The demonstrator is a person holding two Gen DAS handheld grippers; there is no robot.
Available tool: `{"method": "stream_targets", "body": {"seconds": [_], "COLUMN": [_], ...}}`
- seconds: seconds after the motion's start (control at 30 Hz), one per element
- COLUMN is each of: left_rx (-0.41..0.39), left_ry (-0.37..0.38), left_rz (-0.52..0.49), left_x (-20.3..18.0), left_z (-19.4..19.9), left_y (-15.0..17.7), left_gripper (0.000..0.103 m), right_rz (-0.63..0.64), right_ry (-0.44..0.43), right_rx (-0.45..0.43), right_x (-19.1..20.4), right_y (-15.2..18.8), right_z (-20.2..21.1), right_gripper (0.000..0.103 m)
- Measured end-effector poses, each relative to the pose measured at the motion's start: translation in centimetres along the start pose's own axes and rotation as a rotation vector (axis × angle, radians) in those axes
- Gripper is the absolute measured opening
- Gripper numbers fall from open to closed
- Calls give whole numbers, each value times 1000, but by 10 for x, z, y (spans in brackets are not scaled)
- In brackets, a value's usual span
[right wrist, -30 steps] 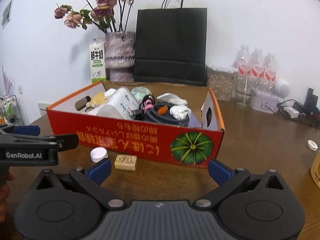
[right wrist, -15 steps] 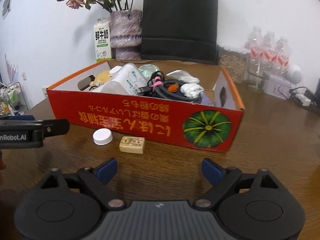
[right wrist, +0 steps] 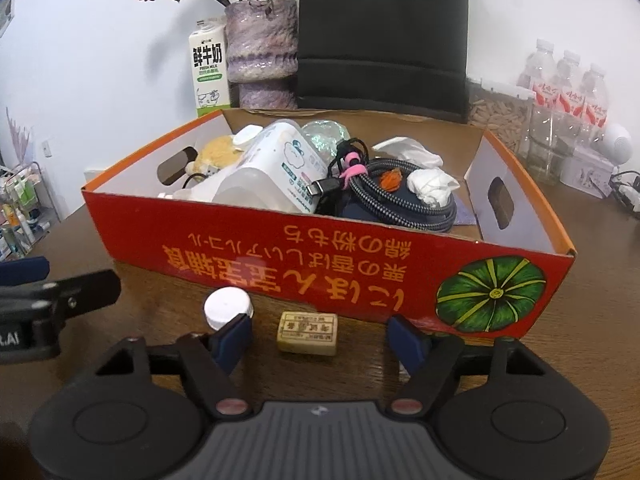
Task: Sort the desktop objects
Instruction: 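Grasp the small beige block with the right gripper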
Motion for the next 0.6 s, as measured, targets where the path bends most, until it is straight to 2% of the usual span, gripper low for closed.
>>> {"method": "stream_targets", "body": {"seconds": [0.07, 0.1, 0.13, 0.17, 0.6], "left_rx": [2, 2, 2, 2, 4], "left_ry": [1, 1, 0, 0, -9], "left_rz": [-1, -1, -1, 0, -11], "left_x": [1, 1, 1, 1, -1], "left_z": [0, 0, 0, 1, 0], "left_y": [1, 1, 1, 1, 4], "left_gripper": [103, 103, 103, 103, 103], "right_rz": [-9, -11, -7, -5, -25], "right_ry": [8, 13, 18, 11, -13], "right_rx": [-3, -7, -12, -16, -48], "right_x": [-1, -1, -1, -1, -4], "right_y": [0, 0, 0, 1, 4], "right_z": [0, 0, 2, 3, 11], "right_gripper": [68, 55, 35, 29, 29]}}
Point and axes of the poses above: each gripper's, at about its wrist camera, not at the fingertips, and z roughly against the way its jaws point, x to its left, y to its underside, the point moved 5 cm from there along -z, roughly the way its jaws point, and after that the axes turned 10 degrees about z, right-handed, at the moved point
